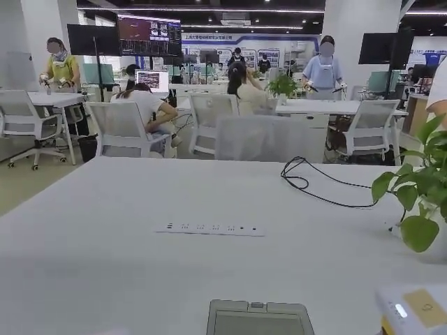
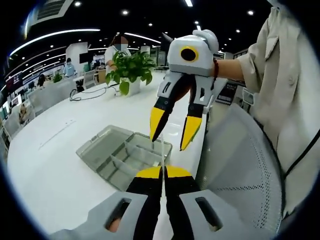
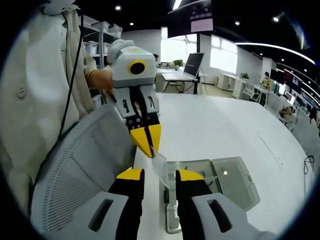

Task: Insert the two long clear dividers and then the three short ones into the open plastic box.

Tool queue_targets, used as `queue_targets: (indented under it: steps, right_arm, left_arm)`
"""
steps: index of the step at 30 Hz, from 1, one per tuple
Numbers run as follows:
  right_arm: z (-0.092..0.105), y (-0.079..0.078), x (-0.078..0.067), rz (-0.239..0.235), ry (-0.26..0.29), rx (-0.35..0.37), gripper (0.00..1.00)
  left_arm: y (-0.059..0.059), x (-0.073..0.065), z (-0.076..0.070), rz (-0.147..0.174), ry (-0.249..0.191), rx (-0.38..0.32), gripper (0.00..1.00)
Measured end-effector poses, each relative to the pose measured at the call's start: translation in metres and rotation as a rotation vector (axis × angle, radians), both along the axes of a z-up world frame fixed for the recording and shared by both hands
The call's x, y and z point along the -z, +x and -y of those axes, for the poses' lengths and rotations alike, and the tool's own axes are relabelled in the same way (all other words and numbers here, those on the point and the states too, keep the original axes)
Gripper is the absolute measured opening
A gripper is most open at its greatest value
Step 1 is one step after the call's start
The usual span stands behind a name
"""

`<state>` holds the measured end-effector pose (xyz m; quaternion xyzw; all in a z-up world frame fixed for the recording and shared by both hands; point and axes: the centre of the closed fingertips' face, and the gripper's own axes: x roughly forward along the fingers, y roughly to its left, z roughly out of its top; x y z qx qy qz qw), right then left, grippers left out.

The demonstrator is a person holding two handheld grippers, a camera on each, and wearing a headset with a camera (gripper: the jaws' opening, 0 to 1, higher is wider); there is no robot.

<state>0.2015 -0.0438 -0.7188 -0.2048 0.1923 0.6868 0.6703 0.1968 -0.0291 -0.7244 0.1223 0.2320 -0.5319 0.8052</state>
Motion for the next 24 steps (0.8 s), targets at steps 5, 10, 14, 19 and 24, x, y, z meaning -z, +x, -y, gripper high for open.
queue_targets:
  steps: [5,10,14,19,24]
  right_arm:
    - [-0.001,-0.010,-0.001,-0.040,0.017,-0.040,0.22]
    - [-0.001,-0.018,-0.002,-0.075,0.032,-0.078,0.18]
    - [-0.002,-0.022,-0.003,-0.084,0.042,-0.094,0.15]
    - [-0.002,-0.026,-0.003,-0.085,0.047,-0.111,0.12]
    - [-0.003,-0.030,-0.004,-0.090,0.053,-0.127,0.06]
  left_arm:
    - [-0.009,-0.003,0.004,0.005,-0.017,0.059,0.00]
    - [-0.016,-0.007,0.008,0.015,-0.033,0.117,0.00]
    - [-0.020,-0.008,0.010,0.022,-0.035,0.145,0.00]
    - [-0.024,-0.013,0.014,0.030,-0.056,0.180,0.00]
    - [-0.025,-0.014,0.014,0.033,-0.054,0.196,0.00]
